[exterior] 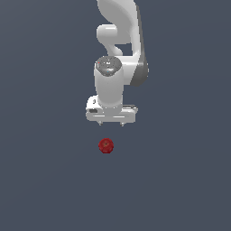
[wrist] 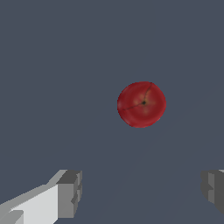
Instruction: Pick up the object and move it to a goal position.
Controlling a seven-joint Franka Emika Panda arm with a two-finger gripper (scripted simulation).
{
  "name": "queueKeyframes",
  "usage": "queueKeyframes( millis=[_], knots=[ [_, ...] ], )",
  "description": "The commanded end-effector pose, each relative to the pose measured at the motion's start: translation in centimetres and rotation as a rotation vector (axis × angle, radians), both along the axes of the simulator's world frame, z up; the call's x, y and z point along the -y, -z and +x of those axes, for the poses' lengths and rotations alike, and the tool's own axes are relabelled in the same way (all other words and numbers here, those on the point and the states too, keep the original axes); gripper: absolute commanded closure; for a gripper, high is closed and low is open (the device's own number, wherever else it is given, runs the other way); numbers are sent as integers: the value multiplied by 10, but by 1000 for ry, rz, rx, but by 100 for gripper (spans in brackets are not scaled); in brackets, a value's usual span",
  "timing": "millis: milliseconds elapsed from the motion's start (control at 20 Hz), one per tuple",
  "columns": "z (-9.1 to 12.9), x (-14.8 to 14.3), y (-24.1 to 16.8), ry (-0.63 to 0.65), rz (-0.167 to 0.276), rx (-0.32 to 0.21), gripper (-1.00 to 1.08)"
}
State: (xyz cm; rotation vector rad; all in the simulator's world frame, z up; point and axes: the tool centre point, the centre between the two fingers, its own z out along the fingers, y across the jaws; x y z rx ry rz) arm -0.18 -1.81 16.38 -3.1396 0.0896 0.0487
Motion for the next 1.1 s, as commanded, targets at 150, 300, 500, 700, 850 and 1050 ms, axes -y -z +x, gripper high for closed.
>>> queueKeyframes(
  millis=[150, 300, 500, 700, 850, 1050],
  knots=[
    [2, 0, -3, -9, -3, 7, -92],
    [8, -1, -13, -32, -11, 28, -92],
    [13, -2, -21, -47, -17, 44, -92],
    [12, -2, -19, -49, -16, 41, -92],
    [14, -1, -18, -65, -16, 41, -92],
    [17, 1, -12, -104, -16, 40, -92]
  ],
)
